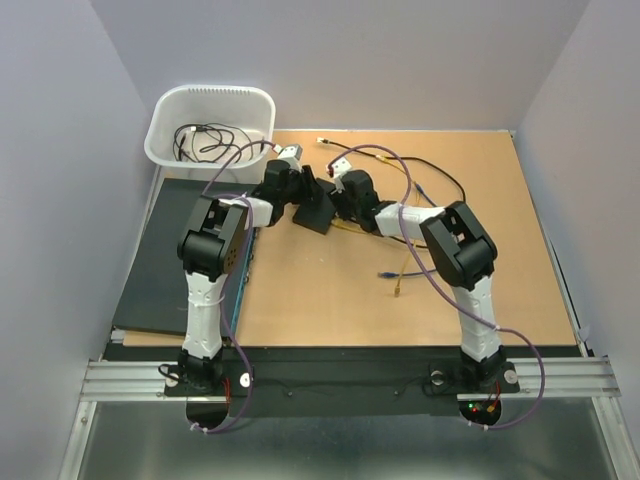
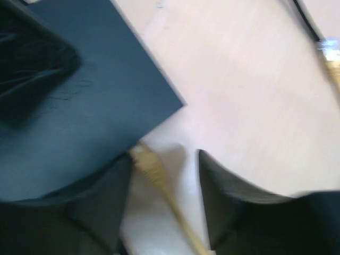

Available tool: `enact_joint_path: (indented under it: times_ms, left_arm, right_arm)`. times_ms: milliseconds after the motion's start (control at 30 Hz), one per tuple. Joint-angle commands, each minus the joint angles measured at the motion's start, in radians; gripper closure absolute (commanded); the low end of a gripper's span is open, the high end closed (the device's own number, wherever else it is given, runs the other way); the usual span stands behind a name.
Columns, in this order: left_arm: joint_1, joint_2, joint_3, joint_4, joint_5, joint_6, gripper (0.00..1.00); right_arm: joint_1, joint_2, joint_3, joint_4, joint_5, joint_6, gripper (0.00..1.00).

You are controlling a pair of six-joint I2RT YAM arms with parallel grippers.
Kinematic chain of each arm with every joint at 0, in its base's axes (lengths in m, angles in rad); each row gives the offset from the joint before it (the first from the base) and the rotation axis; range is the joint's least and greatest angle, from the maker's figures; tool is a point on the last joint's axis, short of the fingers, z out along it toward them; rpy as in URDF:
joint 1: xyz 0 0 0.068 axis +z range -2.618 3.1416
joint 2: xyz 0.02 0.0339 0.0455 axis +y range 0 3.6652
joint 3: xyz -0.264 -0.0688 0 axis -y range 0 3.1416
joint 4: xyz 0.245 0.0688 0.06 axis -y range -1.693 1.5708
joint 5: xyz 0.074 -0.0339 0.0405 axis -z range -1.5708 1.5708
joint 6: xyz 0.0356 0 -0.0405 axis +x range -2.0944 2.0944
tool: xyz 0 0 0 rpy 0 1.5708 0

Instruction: Insert the plug into the switch port

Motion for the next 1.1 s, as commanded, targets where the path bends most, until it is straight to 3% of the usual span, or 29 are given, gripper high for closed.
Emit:
enact_joint_path:
  times_ms: [0,167,333,467,600,700,867,1067]
  left_arm:
    - [-0.147,-0.019,-0.052,-0.263,0.334,-0.09,0.41]
    - [-0.133,-0.048,-0.028,-0.299,0.328,-0.099,0.39]
    - [-0.122,-0.112,-0.055,-0.305,0.318,-0.1,0.34]
    - [-0.104,-0.125,-0.062,-0.3,0.326,-0.096,0.3]
    - [-0.067,-0.131,-0.077,-0.296,0.335,-0.088,0.25]
    - [-0.046,-0.16,-0.1,-0.294,0.338,-0.085,0.16]
    - [0.007,-0.255,-0.173,-0.28,0.32,-0.08,0.15]
    - [0.031,-0.408,-0.276,-0.291,0.271,-0.061,0.15]
  right_arm:
    - [0.039,-0.107,-0.052,0.164,-0.101,0.052,0.32]
    - [0.038,-0.324,-0.203,0.118,-0.057,0.103,0.2]
    - [0.041,-0.598,-0.347,-0.077,-0.029,0.202,0.15]
    - [0.039,-0.758,-0.488,-0.183,0.0,0.334,0.0]
    - [0.039,-0.838,-0.548,-0.378,0.165,0.49,0.0]
    - [0.041,-0.854,-0.562,-0.474,0.204,0.595,0.0]
    - [0.027,-0.809,-0.54,-0.546,0.435,0.679,0.0]
    - [-0.077,-0.667,-0.395,-0.559,0.443,0.669,0.01]
